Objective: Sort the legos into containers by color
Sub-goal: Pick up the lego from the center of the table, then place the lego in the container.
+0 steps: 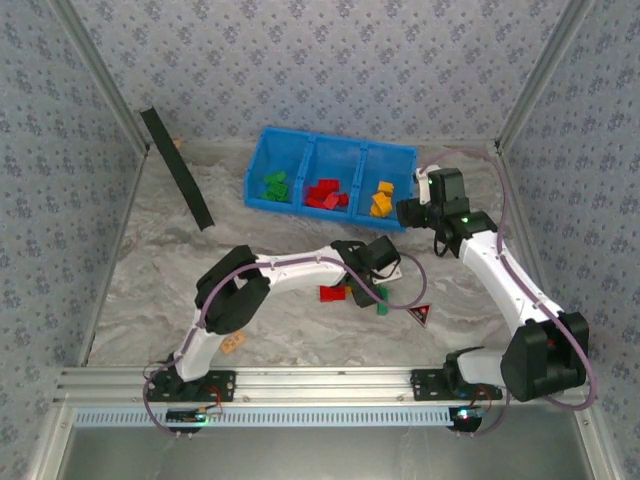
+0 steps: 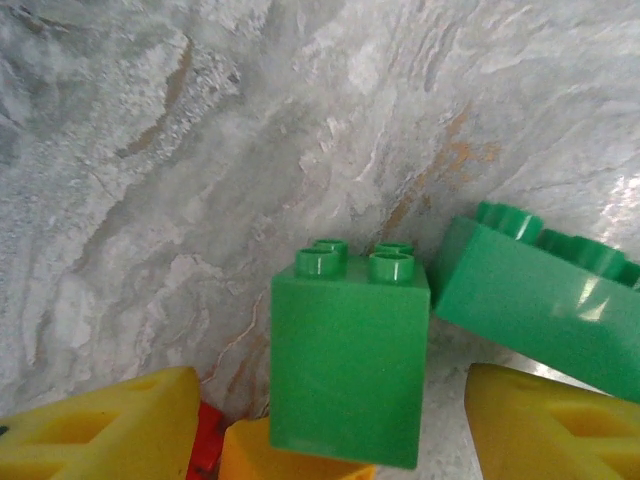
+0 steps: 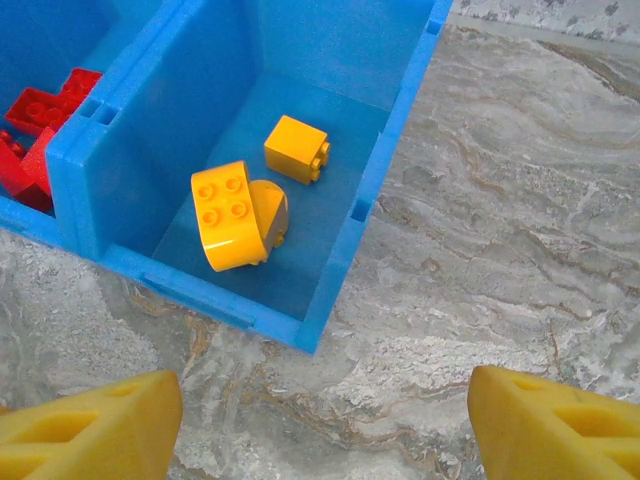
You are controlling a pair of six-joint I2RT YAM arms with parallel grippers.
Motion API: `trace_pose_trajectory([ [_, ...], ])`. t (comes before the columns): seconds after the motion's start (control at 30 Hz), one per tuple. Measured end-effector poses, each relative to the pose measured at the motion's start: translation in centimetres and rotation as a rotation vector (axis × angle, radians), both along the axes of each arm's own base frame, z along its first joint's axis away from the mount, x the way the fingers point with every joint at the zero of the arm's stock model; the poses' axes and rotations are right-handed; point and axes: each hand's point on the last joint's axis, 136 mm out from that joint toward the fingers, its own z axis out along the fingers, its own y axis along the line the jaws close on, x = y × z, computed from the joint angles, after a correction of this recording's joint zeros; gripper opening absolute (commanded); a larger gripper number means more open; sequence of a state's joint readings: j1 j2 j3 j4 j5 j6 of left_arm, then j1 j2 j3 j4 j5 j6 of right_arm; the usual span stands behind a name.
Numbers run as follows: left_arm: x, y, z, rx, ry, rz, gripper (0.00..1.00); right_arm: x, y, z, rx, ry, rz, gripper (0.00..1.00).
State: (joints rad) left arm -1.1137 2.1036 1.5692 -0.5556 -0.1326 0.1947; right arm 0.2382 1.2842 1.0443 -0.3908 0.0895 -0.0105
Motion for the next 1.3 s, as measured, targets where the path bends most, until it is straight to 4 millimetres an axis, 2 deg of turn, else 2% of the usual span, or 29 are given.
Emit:
trace_pose_trajectory([
  [0.13,0.3,-0.1,-0.8,0.009,-0.008,0.002,0.68,0.0,0.0,0.0,0.004,0.002,-0.003,0.78],
  [0.2,0.2,-0.2,-1.0,0.007,-0.004,-0.001,0.60,0.0,0.0,0.0,0.005,0.002,-0.002,0.78],
  [0.33,-0.4,-0.5,-1.3,0.008,0.034,-0.012,0.39,-0.1,0.0,0.1,0.008,-0.001,-0.003,0.78],
  [0.57,-0.9,-0.5,-1.4,0.001,0.078,0.001,0.24,-1.2,-0.4,1.6,0.013,-0.048,0.007,0.78],
  [0.77,-0.9,-0.1,-1.3,-0.001,0.104,0.031,0.18,-2.0,-0.6,3.0,-0.006,-0.095,0.053,0.80],
  [0.87,-0.7,2.0,-0.6,0.020,0.145,0.077,0.18,-3.0,-0.8,2.6,-0.020,-0.110,0.084,0.86],
  [0.9,-0.5,2.7,0.0,0.016,0.156,0.097,0.17,-3.2,-0.8,2.4,-0.021,-0.113,0.091,0.87],
  [0.97,0.7,4.3,2.8,-0.025,0.170,0.154,0.17,-3.5,-1.0,2.1,-0.017,-0.119,0.106,0.87],
  [1.1,4.2,7.4,11.1,-0.214,0.142,0.263,0.17,-3.4,-0.2,1.7,0.012,-0.121,0.156,0.85],
  [1.17,6.0,9.3,15.6,-0.320,0.116,0.316,0.18,-3.3,0.8,1.5,0.032,-0.119,0.212,0.83],
  [1.23,7.4,11.0,19.0,-0.406,0.087,0.360,0.18,-3.4,2.2,0.9,0.041,-0.108,0.282,0.83],
  [1.3,8.8,13.0,21.1,-0.465,0.063,0.417,0.19,-4.0,4.2,-0.2,0.039,-0.089,0.378,0.83],
])
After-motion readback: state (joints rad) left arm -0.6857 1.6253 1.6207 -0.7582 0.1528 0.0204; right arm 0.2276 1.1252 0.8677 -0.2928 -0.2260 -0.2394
